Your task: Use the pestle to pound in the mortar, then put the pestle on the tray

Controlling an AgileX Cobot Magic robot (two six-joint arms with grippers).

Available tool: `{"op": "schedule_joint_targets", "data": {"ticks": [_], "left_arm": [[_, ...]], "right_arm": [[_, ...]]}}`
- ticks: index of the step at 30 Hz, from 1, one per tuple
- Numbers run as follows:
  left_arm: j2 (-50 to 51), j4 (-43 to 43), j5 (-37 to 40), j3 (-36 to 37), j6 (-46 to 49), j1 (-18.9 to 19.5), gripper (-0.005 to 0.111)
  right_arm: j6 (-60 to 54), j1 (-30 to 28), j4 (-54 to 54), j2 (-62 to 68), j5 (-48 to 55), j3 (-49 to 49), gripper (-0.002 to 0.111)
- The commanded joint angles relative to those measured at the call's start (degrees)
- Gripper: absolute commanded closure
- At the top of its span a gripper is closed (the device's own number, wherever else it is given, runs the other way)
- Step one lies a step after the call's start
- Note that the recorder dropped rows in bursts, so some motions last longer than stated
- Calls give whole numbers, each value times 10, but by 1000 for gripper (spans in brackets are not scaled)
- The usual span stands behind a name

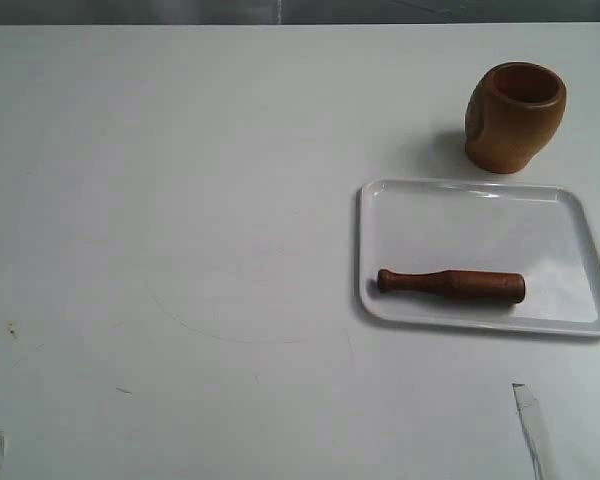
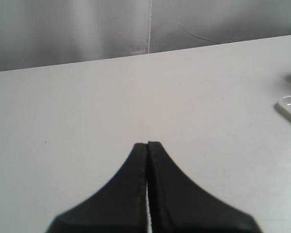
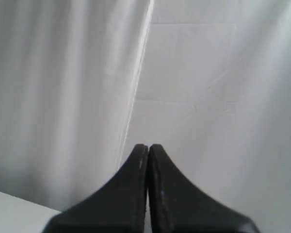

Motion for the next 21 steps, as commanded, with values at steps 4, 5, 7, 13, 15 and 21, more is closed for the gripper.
{"op": "schedule_joint_targets", "data": {"ticks": [4,5,7,13,15,21], "left_arm": [[-1,-4,-2,0,-5,-4,107],[-1,-4,-2,0,-5,-4,107],[-1,-4,-2,0,-5,-4,107],[-1,-4,-2,0,-5,-4,107],[-1,-4,-2,0,-5,-4,107],[-1,-4,-2,0,-5,-4,107]], "right_arm": [[60,1,-4,-28,-32,119,108],[54,1,-10,-28,-41,125,108],[54,1,-34,-28,-12,125,108],[107,1,-43,-27,87,125,108],[136,1,-43,-27,106,125,108],[164,1,-31,-27,146,125,108]]}}
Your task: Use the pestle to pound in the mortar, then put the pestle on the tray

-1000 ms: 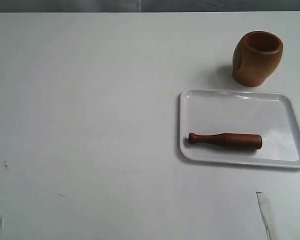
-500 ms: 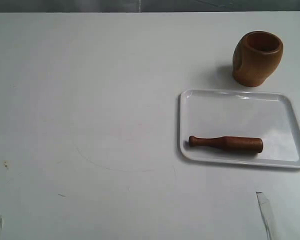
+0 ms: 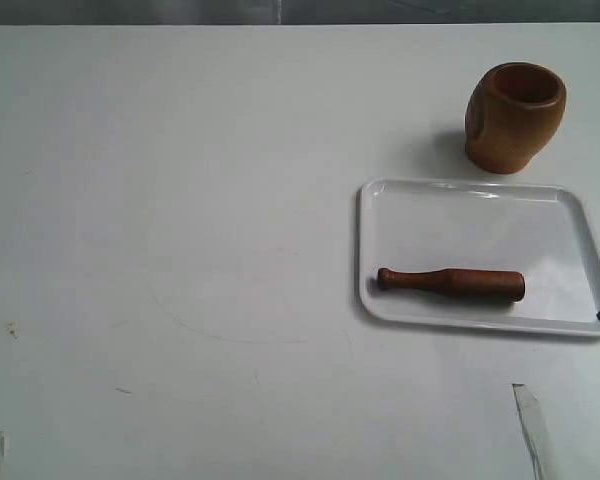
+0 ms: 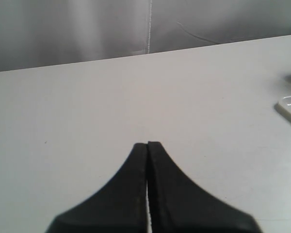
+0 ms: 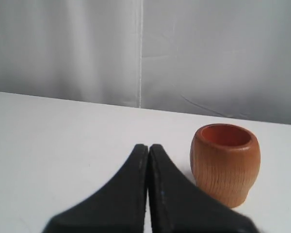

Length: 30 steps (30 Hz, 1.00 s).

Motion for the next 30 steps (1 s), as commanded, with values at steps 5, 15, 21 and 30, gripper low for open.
{"op": "schedule_joint_targets", "data": {"ticks": [5,15,21,30], "left_arm": [[-1,-4,-2,0,-5,-4,107],[-1,-4,-2,0,-5,-4,107],[-1,-4,-2,0,-5,-4,107],[-1,-4,-2,0,-5,-4,107]], "right_arm": [[65,1,75,-1,158,2,108],[117,1,124,-1,223,2,108],[89,1,-44,6,227,2,108],[90,-66,-46,-164,313,2,108]]}}
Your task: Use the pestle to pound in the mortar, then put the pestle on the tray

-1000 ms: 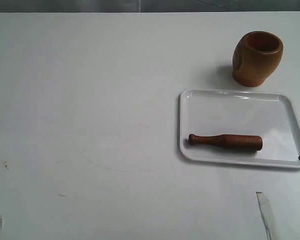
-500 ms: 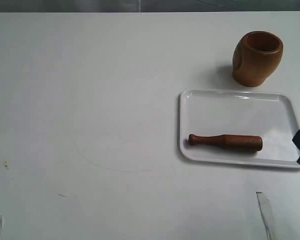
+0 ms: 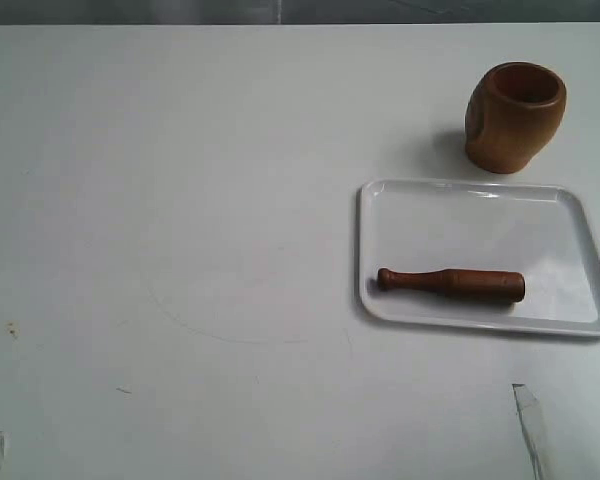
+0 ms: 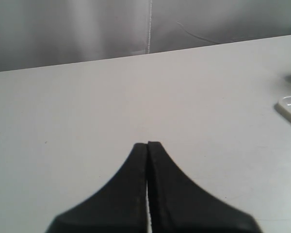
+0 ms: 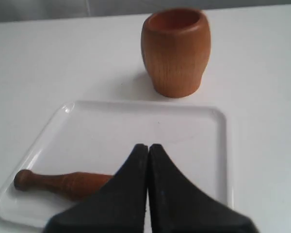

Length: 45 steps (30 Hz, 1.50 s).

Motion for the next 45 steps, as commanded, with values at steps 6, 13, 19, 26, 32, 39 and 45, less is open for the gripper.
{"op": "schedule_joint_targets", "data": {"ticks": [6,13,19,26,32,39,45], "left_arm": [[-1,-4,-2,0,-5,-4,107],[-1,-4,-2,0,-5,-4,107],[-1,-4,-2,0,-5,-4,107],[-1,-4,-2,0,-5,-4,107],[-1,-4,-2,0,-5,-4,107],[-1,-4,-2,0,-5,-4,107],[-1,-4,-2,0,-5,-4,107]], "right_arm": [[-6,-21,-13,-176,88,2,108],[-8,-27,-20,-185,96,2,108],[-6,-27,-17,-185,96,2,108],[-6,-27,-17,-185,96,2,108],[-6,-27,-17,-185,96,2,108],[-6,-27,-17,-185,96,2,108],[-6,-27,-17,-185,96,2,108]]}}
